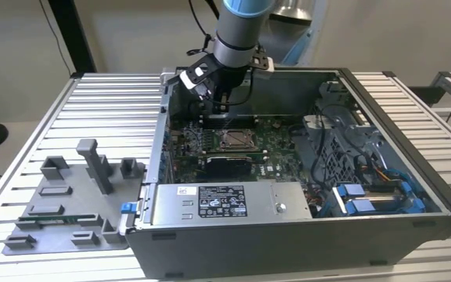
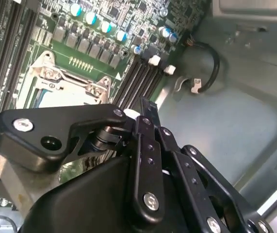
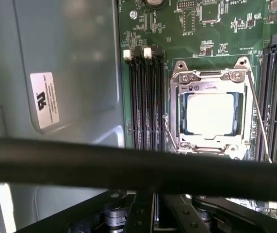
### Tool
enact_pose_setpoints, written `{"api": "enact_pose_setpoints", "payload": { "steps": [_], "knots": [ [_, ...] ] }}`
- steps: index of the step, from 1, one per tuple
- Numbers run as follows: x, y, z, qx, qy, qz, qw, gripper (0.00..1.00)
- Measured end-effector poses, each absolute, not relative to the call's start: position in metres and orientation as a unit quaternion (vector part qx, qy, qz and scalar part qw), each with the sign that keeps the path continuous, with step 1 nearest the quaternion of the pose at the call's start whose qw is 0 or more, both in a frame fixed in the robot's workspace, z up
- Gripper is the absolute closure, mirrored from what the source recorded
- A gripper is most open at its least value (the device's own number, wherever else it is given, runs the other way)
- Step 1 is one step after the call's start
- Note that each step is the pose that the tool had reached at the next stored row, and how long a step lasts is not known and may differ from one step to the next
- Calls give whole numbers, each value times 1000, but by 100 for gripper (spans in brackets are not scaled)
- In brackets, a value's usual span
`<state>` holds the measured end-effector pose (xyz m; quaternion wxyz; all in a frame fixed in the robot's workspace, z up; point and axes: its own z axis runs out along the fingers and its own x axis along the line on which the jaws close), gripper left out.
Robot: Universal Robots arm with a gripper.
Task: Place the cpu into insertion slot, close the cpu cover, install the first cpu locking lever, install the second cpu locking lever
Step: 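Install the first cpu locking lever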
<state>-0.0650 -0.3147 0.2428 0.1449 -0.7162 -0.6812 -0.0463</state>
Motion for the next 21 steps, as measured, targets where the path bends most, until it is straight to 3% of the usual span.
{"api": "enact_pose_setpoints", "payload": {
  "steps": [21],
  "knots": [
    [-65,-329,243,-720,-677,-50,147,100]
  ]
}}
